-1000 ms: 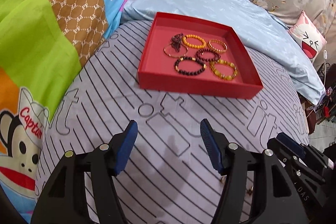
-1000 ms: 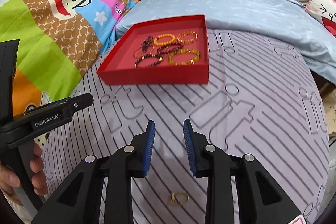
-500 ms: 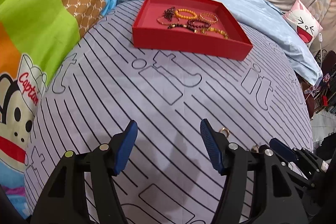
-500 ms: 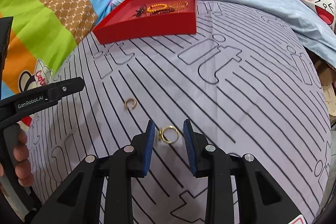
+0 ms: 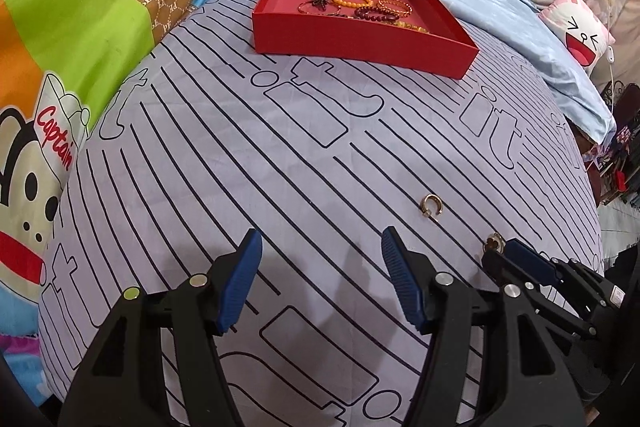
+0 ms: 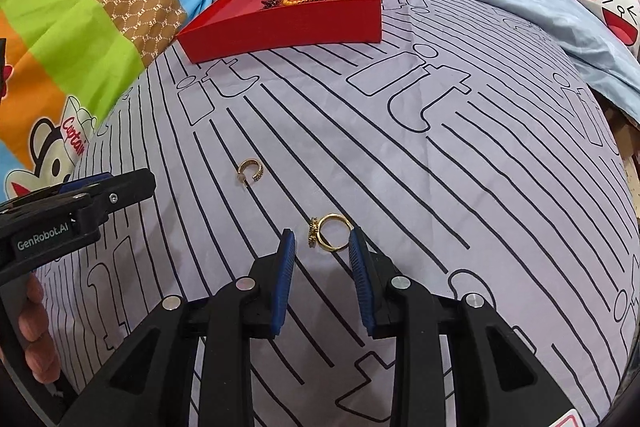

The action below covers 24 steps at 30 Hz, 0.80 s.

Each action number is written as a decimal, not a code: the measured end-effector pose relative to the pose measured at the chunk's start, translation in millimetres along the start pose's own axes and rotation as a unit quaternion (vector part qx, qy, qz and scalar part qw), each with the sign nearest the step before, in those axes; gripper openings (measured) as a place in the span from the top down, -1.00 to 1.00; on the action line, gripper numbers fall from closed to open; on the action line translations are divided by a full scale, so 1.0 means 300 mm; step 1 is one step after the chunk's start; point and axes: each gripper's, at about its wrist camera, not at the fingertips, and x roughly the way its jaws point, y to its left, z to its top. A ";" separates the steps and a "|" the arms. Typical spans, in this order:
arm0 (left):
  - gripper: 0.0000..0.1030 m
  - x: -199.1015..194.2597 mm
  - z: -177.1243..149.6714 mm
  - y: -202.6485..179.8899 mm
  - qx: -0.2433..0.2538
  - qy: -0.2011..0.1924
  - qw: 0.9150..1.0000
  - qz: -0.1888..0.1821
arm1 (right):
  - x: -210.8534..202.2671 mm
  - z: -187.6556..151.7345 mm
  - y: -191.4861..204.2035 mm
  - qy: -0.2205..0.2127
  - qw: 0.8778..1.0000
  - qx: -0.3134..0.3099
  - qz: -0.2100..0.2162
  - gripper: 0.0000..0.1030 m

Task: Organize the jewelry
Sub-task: 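Lower the right gripper onto the gold ring and close it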

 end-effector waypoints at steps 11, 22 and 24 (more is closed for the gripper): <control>-0.15 0.002 -0.004 -0.009 0.005 0.003 1.000 0.000 | 0.017 0.011 -0.003 -0.009 1.000 -0.005 -0.010 0.58; -0.15 0.021 0.000 -0.039 0.012 0.009 1.000 -0.002 | -0.006 0.019 -0.033 -0.014 1.000 0.013 0.001 0.61; -0.15 0.027 0.003 -0.047 0.015 0.011 1.000 -0.007 | -0.019 0.024 -0.046 -0.017 1.000 0.019 0.003 0.61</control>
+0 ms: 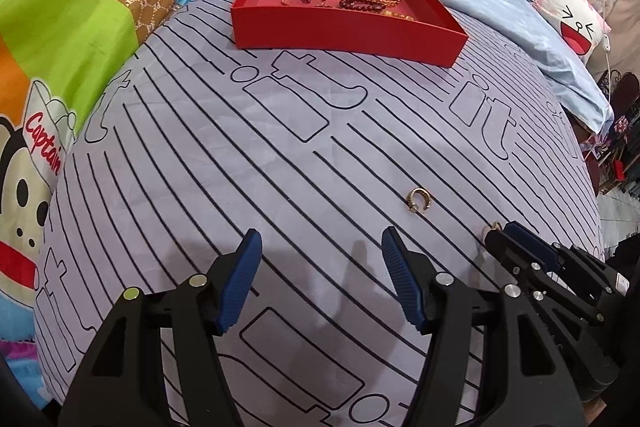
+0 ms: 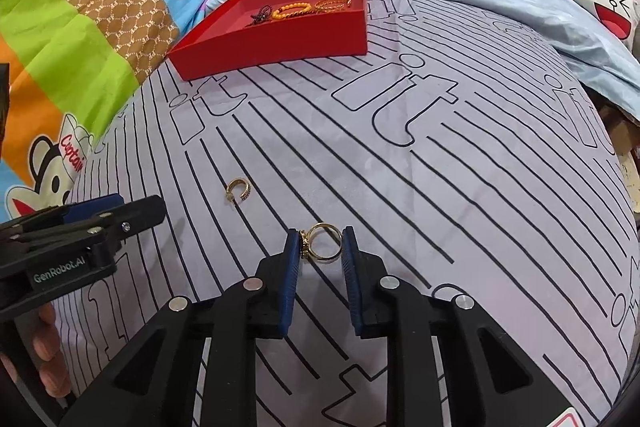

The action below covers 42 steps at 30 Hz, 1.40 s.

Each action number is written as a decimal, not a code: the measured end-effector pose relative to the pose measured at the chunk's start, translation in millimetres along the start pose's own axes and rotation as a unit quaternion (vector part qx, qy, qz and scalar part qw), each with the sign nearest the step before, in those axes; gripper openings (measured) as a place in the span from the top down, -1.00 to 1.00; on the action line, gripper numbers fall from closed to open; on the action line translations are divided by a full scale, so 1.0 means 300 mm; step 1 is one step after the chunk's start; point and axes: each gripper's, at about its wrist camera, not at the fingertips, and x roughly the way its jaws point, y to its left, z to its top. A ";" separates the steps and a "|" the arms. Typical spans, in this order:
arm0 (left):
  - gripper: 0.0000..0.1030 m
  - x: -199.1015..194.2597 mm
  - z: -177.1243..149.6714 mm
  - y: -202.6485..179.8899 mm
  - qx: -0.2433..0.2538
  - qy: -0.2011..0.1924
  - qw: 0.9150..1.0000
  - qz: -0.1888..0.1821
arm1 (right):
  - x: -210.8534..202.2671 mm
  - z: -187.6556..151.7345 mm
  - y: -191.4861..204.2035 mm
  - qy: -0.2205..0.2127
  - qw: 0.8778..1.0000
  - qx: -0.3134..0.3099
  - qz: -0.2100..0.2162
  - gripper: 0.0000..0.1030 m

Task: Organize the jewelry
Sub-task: 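Lower the right gripper onto the gold ring and close it, then lower the left gripper onto the open gold ring and close it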

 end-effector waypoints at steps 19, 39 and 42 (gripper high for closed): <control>0.35 0.111 0.045 -0.183 0.040 0.005 0.998 -0.045 | -0.031 0.020 -0.086 -0.008 0.999 0.034 0.000 0.79; 0.43 0.117 0.034 -0.203 0.058 -0.011 0.998 -0.028 | 0.012 0.001 -0.089 -0.001 1.000 0.023 -0.017 0.41; 0.40 0.116 0.030 -0.207 0.060 -0.013 0.998 -0.028 | 0.024 0.009 -0.079 -0.006 1.000 0.014 -0.026 0.55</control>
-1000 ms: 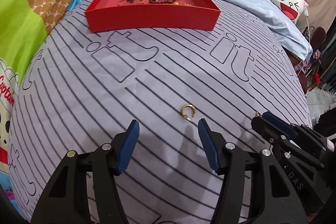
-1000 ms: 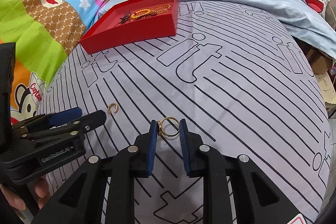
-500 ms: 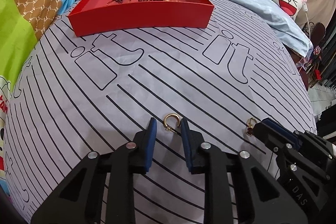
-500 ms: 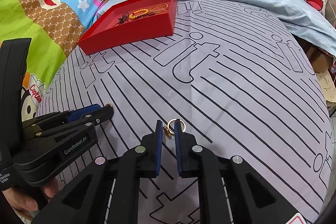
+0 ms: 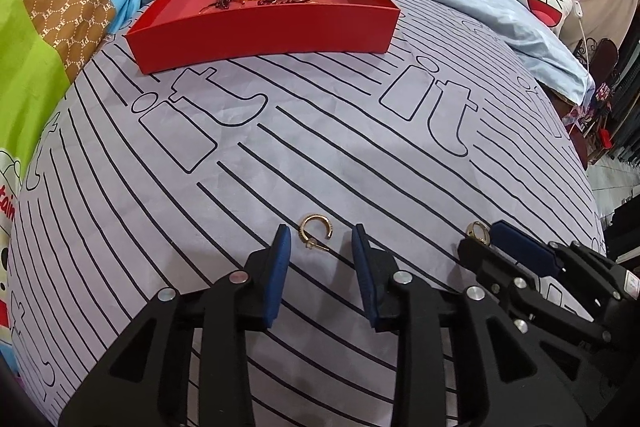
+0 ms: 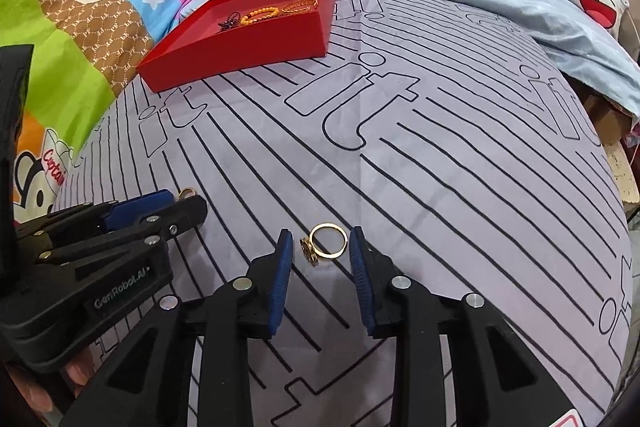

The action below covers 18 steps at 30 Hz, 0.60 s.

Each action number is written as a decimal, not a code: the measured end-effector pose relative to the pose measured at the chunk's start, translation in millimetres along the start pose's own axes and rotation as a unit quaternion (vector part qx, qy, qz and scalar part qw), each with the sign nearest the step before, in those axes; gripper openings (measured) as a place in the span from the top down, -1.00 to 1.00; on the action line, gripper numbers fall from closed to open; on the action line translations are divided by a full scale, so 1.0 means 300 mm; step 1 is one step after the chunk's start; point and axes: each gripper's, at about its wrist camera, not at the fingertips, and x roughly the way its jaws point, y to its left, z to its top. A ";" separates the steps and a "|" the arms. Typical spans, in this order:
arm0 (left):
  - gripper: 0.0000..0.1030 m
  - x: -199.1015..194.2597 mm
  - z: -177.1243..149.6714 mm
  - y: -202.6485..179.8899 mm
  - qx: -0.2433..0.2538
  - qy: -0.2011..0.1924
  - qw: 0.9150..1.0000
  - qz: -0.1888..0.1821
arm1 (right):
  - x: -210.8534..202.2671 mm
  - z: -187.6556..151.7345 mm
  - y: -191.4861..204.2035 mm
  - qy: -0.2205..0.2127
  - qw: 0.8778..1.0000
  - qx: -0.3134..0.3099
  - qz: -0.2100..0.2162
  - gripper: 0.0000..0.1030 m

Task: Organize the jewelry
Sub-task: 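Lower the left gripper onto the open gold ring and close it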

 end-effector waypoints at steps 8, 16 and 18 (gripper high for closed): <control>0.39 -0.001 -0.001 0.002 0.002 -0.002 1.000 -0.003 | -0.006 0.004 -0.011 -0.002 1.000 0.007 0.004 0.56; 0.59 0.002 -0.004 -0.014 0.017 -0.013 1.000 0.009 | -0.033 -0.005 -0.030 -0.004 1.000 0.026 0.017 0.56; 0.69 0.000 -0.005 -0.011 0.016 -0.012 1.000 0.002 | -0.040 -0.003 -0.029 -0.006 0.999 0.026 0.020 0.56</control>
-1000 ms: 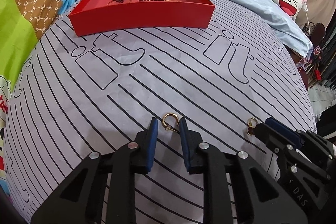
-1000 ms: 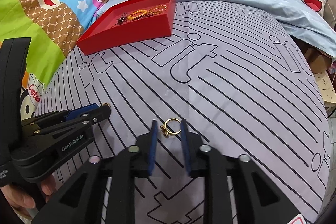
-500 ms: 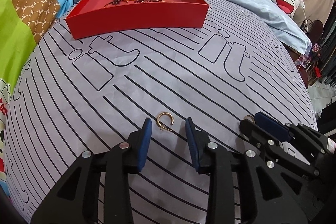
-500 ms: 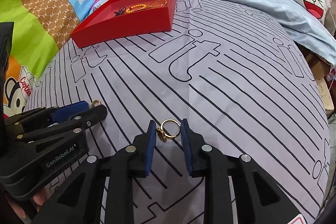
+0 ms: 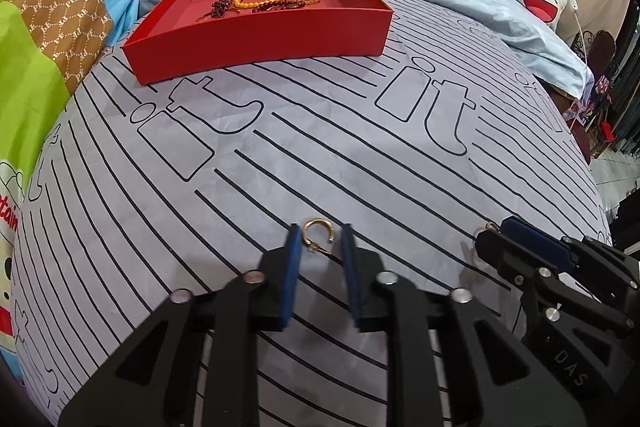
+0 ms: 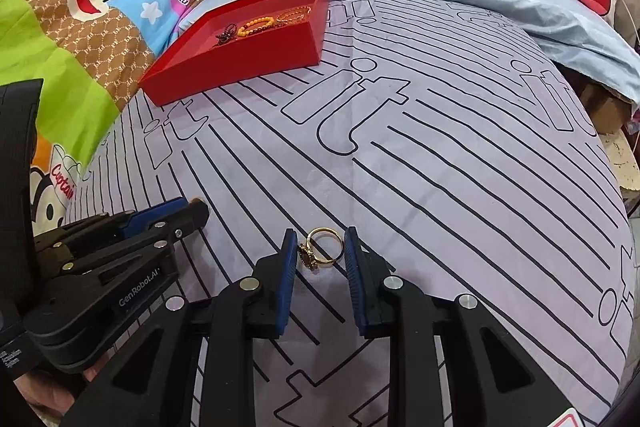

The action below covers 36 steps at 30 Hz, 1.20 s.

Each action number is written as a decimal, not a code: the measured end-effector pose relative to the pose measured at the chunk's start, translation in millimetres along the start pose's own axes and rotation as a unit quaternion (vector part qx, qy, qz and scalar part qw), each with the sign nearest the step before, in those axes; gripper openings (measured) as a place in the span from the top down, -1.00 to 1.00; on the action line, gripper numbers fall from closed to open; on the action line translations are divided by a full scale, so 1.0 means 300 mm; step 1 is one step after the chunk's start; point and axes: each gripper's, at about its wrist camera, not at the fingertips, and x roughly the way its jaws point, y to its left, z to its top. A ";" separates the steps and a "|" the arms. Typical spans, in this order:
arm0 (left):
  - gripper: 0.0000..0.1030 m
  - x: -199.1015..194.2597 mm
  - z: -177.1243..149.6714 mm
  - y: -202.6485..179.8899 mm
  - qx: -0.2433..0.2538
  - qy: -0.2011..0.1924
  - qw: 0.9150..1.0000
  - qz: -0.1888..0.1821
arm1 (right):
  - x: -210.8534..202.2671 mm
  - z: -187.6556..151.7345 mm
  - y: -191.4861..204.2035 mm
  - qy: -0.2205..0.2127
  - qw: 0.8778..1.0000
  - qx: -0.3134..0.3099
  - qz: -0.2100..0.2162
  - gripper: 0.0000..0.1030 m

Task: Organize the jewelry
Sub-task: 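Lower the left gripper onto the open gold ring and close it, then lift the gold ring with the left gripper while the right holds its ring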

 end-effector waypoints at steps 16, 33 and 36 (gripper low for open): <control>0.69 -0.040 -0.038 0.079 -0.029 0.012 0.999 -0.035 | -0.008 0.001 -0.013 0.001 1.000 0.007 0.006 0.88; 0.69 -0.079 -0.048 0.065 -0.025 0.010 0.998 -0.048 | -0.012 -0.035 -0.034 0.002 1.000 0.009 0.002 0.30; 0.69 -0.080 -0.049 0.065 -0.025 0.010 0.999 -0.047 | 0.007 -0.030 -0.023 0.005 1.000 0.005 -0.001 0.35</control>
